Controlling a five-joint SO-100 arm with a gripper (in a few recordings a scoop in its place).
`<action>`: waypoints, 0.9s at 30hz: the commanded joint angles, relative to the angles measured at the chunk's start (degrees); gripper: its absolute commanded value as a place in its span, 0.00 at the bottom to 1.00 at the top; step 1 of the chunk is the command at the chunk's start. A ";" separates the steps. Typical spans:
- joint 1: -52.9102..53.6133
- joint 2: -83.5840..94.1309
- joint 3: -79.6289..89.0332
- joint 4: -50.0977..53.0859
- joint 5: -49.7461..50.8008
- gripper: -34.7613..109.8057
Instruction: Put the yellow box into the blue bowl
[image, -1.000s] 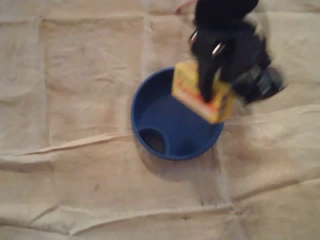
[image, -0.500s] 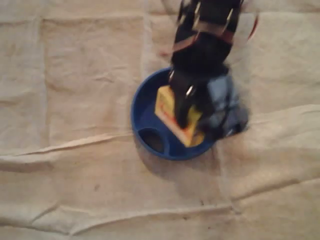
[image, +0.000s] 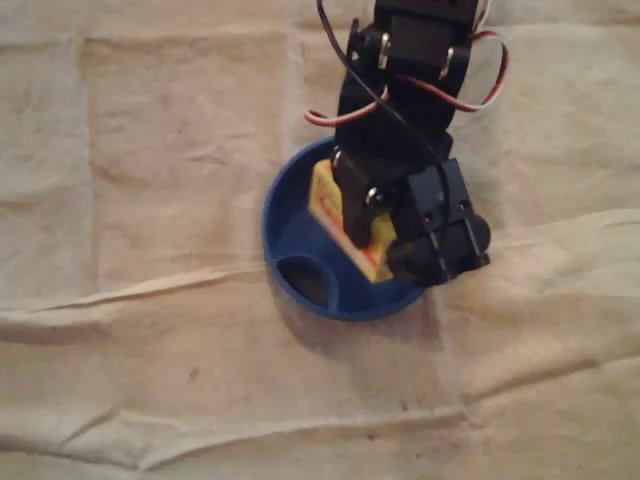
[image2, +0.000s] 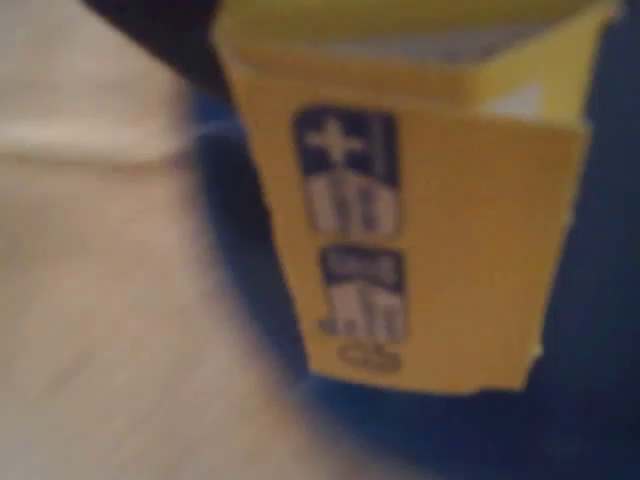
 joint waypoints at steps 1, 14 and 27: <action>0.97 1.76 -4.75 0.18 -5.54 0.32; 2.72 1.76 -3.87 0.97 -8.44 0.41; 2.81 6.33 -4.22 7.12 -8.53 0.32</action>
